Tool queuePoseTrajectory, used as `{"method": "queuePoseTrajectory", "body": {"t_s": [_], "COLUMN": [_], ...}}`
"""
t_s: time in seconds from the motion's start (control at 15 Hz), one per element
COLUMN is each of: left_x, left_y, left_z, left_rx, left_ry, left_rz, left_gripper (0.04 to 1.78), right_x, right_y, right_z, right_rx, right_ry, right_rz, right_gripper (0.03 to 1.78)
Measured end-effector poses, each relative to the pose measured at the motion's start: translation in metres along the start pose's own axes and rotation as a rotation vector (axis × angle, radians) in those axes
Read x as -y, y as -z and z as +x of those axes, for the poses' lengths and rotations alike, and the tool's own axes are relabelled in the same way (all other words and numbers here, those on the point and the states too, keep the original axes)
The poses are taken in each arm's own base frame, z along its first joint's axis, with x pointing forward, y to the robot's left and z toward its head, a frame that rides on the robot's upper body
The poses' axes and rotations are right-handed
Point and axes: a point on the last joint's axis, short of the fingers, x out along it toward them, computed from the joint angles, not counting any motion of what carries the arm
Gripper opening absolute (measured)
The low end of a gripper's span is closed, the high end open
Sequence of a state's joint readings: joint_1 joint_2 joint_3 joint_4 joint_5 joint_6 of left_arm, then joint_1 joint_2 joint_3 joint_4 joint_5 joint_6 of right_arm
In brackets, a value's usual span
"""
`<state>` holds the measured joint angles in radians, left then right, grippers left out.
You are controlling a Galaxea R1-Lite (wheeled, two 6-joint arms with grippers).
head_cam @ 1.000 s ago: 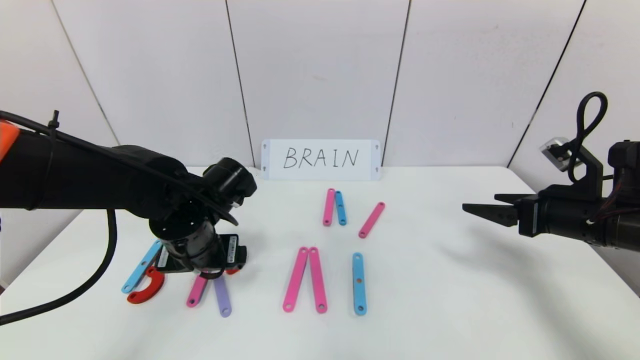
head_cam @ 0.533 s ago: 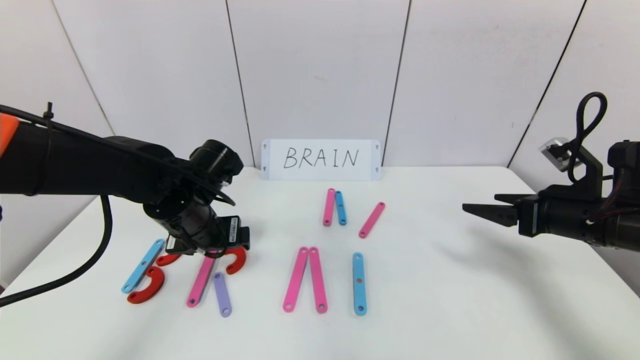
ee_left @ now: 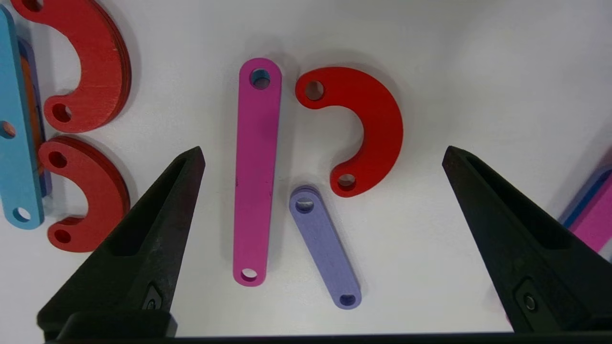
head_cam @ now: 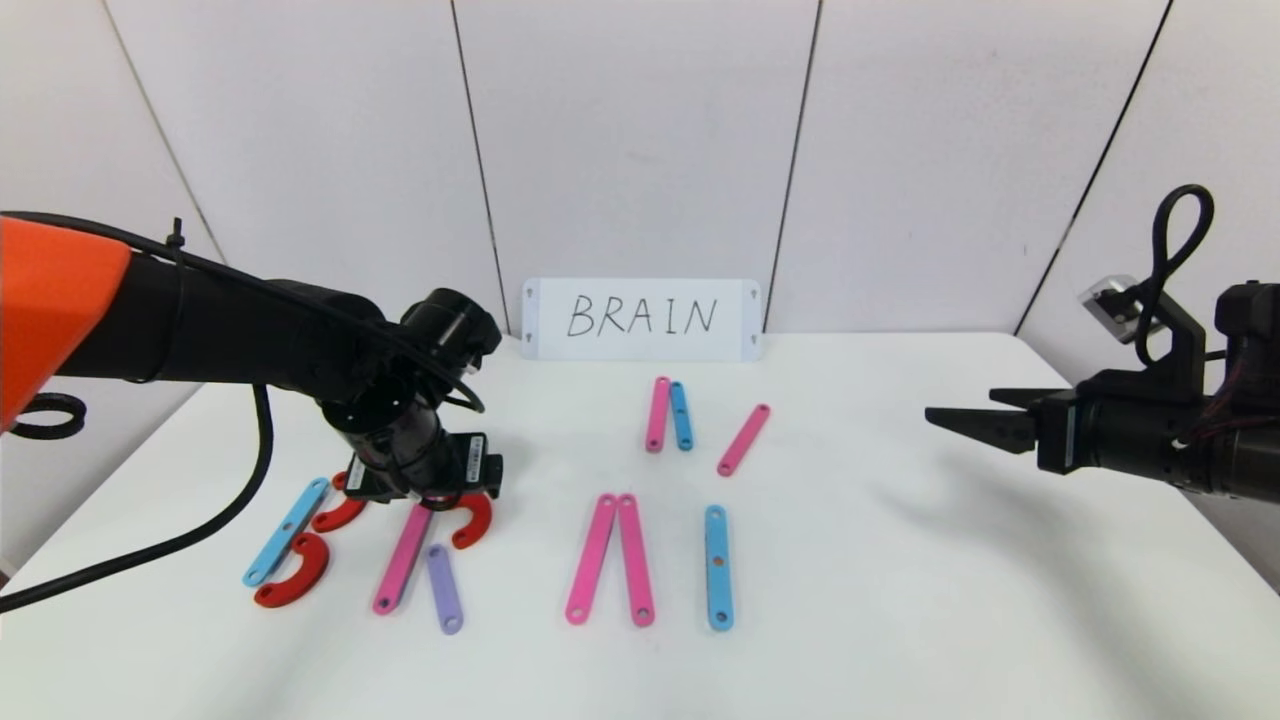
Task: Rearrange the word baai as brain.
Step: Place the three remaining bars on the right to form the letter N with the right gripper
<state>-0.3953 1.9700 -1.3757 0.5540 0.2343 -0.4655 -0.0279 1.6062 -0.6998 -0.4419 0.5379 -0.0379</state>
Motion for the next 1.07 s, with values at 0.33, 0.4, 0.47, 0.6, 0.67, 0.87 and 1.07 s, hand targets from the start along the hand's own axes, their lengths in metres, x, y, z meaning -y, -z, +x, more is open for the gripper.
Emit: {"method": "queuePoseTrajectory", "body": {"t_s": [0.33, 0.4, 0.47, 0.6, 0.67, 0.87, 1.07], "left_x": [0.001, 0.001, 0.002, 0.004, 0.004, 0.003, 0.002], "left_y": [-0.002, -0.004, -0.006, -0.009, -0.01, -0.01, -0.008], "left_z": [0.016, 0.018, 0.019, 0.021, 0.021, 0.022, 0.025], "left_rx": [-0.004, -0.003, 0.0, 0.007, 0.01, 0.004, -0.012], "left_ry": [-0.072, -0.074, -0.072, -0.063, -0.056, -0.059, -0.067], "left_rz": [0.047, 0.046, 0.039, 0.027, 0.017, -0.003, 0.007], "left_gripper": [1.74, 1.74, 1.74, 1.74, 1.74, 1.74, 1.74], "right_x": [0.0, 0.0, 0.0, 0.0, 0.0, 0.0, 0.0], "right_y": [0.0, 0.0, 0.0, 0.0, 0.0, 0.0, 0.0], "right_z": [0.0, -0.001, -0.001, -0.001, -0.001, -0.001, -0.001], "right_rx": [0.002, 0.002, 0.002, 0.002, 0.002, 0.002, 0.001], "right_ry": [0.001, 0.0, 0.0, 0.001, 0.001, 0.001, 0.0], "right_rz": [-0.001, -0.001, -0.001, 0.0, 0.0, 0.0, 0.0], "right_gripper": [1.73, 1.73, 1.73, 1.73, 1.73, 1.73, 1.73]}}
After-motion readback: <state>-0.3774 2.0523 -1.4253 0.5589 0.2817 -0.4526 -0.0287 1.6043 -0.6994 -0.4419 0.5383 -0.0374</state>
